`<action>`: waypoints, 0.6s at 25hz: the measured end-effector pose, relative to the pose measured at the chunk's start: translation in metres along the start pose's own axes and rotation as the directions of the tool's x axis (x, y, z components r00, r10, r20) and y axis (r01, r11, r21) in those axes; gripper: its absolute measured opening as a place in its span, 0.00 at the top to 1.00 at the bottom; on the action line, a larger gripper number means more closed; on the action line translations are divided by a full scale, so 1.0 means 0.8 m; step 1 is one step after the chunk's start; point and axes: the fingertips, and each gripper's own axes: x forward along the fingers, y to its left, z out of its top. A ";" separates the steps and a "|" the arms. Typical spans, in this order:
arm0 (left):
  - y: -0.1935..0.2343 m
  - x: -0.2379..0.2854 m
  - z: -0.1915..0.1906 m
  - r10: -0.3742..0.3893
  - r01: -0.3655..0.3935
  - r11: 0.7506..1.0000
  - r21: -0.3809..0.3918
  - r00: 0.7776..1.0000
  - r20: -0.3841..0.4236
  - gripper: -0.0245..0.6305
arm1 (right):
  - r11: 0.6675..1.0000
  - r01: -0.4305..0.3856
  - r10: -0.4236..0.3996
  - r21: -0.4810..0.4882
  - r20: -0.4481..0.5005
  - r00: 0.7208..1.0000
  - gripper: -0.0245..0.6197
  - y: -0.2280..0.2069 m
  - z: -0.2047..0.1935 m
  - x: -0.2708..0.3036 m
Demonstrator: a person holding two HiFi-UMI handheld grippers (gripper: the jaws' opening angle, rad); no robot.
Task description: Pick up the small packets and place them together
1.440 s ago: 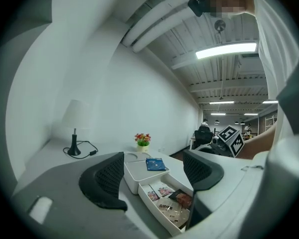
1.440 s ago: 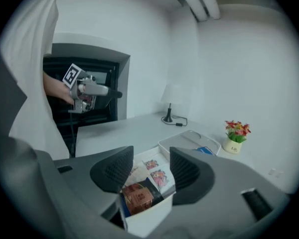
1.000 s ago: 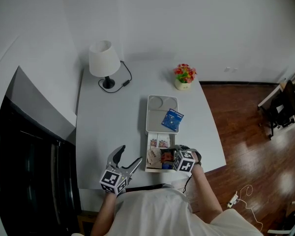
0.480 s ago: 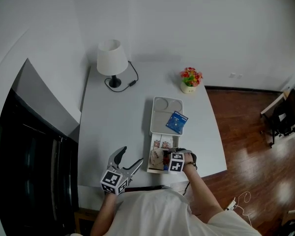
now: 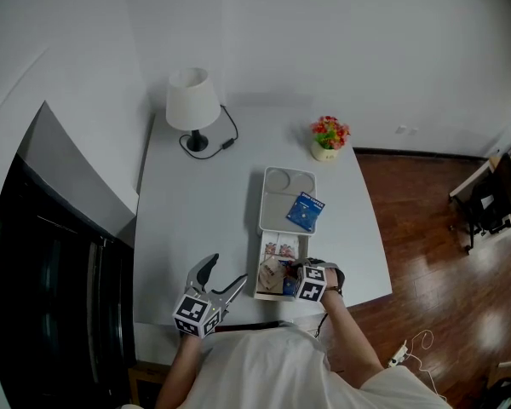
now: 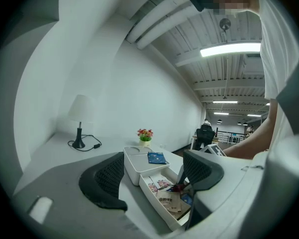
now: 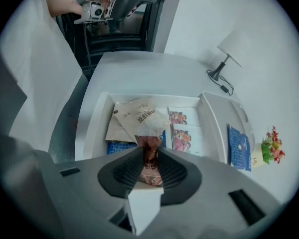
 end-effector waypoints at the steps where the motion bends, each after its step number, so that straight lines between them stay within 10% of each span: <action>1: 0.000 0.001 0.000 -0.003 0.003 1.000 0.000 1.000 -0.001 0.39 | 1.000 0.018 -0.018 0.006 0.015 1.000 0.80 -0.002 0.004 -0.009; 15: 0.011 0.017 0.007 -0.010 0.010 1.000 0.000 1.000 -0.006 0.39 | 0.973 0.227 -0.232 0.049 0.242 0.942 0.80 -0.113 0.084 -0.074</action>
